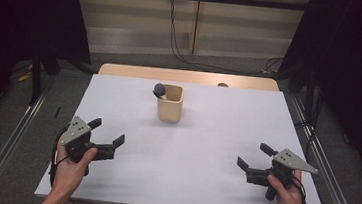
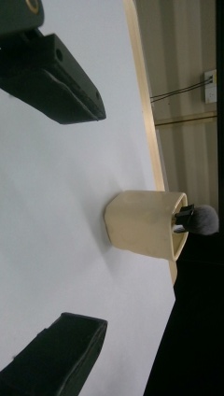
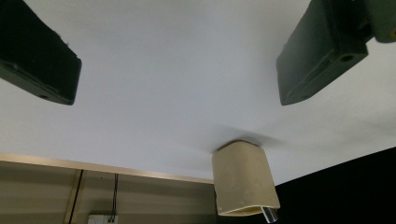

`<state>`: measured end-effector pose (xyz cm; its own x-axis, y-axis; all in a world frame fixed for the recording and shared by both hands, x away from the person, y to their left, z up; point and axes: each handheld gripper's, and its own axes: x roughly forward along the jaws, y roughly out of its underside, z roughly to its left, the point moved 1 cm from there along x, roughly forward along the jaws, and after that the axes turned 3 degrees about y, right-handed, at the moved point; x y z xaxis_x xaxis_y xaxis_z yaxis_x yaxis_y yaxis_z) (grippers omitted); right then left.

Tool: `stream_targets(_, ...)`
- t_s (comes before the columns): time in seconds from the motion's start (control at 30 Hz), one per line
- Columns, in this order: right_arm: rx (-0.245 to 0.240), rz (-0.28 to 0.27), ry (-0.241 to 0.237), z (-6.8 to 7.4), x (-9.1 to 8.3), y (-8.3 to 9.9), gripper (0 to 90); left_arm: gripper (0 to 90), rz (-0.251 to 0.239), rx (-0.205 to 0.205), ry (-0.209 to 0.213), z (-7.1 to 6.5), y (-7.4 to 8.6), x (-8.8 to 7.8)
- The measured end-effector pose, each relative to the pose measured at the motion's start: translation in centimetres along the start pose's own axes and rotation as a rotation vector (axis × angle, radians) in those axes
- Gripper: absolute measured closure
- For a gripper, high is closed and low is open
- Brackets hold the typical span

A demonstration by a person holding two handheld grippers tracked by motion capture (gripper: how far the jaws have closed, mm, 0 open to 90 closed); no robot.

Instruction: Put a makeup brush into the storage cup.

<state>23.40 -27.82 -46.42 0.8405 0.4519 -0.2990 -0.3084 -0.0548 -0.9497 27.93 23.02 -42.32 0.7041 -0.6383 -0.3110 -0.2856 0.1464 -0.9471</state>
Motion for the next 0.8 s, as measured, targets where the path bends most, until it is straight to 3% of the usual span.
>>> stream_targets(0.2,0.000,-0.001,0.003,0.0,-0.1,0.0,0.0,2.1,0.000,0.004,-0.017,-0.4,0.9,-0.8)
stream_targets(0.4,0.002,0.000,0.004,0.0,-0.1,0.0,0.0,2.1,0.045,0.006,-0.028,-0.8,2.0,-2.0)
stream_targets(0.67,-0.001,-0.001,0.007,0.0,-0.1,0.0,0.0,2.1,0.028,0.003,-0.055,-0.7,3.3,-2.7)
stream_targets(0.73,-0.001,0.000,0.004,0.0,-0.1,0.0,0.0,2.0,0.034,0.001,-0.027,-0.6,3.6,-2.8)
stream_targets(0.8,-0.002,-0.002,-0.001,0.1,-0.2,0.0,0.0,2.0,0.032,0.002,-0.047,-0.5,3.7,-3.0)
